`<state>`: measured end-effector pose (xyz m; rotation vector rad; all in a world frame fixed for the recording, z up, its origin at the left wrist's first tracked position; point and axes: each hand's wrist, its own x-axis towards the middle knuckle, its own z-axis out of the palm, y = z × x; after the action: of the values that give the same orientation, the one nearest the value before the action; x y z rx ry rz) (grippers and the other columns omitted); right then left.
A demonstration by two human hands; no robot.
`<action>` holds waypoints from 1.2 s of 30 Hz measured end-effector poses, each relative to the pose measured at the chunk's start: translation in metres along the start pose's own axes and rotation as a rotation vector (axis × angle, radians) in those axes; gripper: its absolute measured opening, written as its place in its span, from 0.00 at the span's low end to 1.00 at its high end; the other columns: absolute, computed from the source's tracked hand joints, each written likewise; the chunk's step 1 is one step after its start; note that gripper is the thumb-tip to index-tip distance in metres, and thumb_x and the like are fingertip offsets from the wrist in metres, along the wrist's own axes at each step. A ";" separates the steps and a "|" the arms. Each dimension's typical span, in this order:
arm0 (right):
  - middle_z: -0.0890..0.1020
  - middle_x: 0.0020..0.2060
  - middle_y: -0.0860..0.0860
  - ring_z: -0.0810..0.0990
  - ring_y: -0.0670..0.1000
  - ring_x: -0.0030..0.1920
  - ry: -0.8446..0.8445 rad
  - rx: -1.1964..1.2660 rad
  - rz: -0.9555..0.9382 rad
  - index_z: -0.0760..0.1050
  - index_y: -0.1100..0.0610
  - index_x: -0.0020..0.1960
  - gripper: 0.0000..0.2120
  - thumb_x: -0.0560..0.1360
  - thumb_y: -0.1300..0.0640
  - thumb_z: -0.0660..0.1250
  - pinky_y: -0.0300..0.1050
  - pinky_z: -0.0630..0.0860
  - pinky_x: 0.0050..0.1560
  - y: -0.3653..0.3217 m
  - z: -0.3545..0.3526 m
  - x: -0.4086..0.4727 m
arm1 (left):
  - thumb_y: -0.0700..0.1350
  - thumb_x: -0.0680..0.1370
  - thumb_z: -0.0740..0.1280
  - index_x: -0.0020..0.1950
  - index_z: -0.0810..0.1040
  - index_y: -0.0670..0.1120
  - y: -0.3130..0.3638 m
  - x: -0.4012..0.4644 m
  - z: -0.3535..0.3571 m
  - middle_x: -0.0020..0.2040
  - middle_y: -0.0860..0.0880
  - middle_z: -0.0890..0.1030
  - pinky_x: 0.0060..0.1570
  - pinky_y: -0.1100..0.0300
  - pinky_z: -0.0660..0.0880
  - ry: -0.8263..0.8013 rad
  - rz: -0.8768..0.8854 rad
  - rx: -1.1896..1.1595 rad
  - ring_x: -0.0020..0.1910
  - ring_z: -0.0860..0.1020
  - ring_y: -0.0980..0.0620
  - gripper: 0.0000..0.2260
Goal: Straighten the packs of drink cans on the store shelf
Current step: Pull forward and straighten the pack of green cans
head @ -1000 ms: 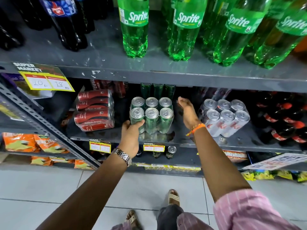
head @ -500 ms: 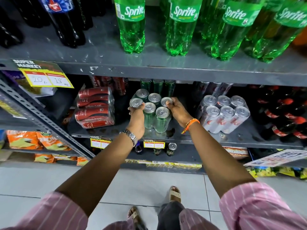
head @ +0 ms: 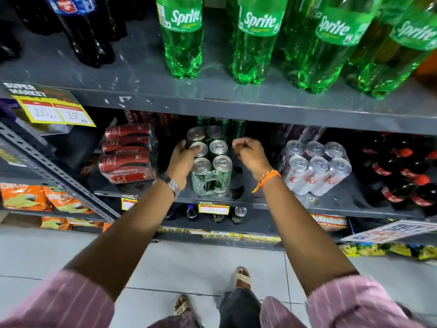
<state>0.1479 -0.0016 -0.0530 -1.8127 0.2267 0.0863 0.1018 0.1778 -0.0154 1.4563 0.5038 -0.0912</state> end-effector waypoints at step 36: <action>0.84 0.44 0.52 0.82 0.52 0.45 0.156 -0.140 -0.037 0.80 0.59 0.54 0.11 0.75 0.55 0.72 0.58 0.82 0.57 0.027 -0.006 -0.024 | 0.38 0.82 0.61 0.83 0.54 0.45 -0.009 0.036 -0.005 0.79 0.44 0.66 0.75 0.55 0.63 -0.159 -0.003 0.235 0.77 0.67 0.45 0.31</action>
<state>0.1187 -0.0109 -0.0732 -1.9647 0.3042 -0.0675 0.1293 0.1901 -0.0376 1.6617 0.3744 -0.2742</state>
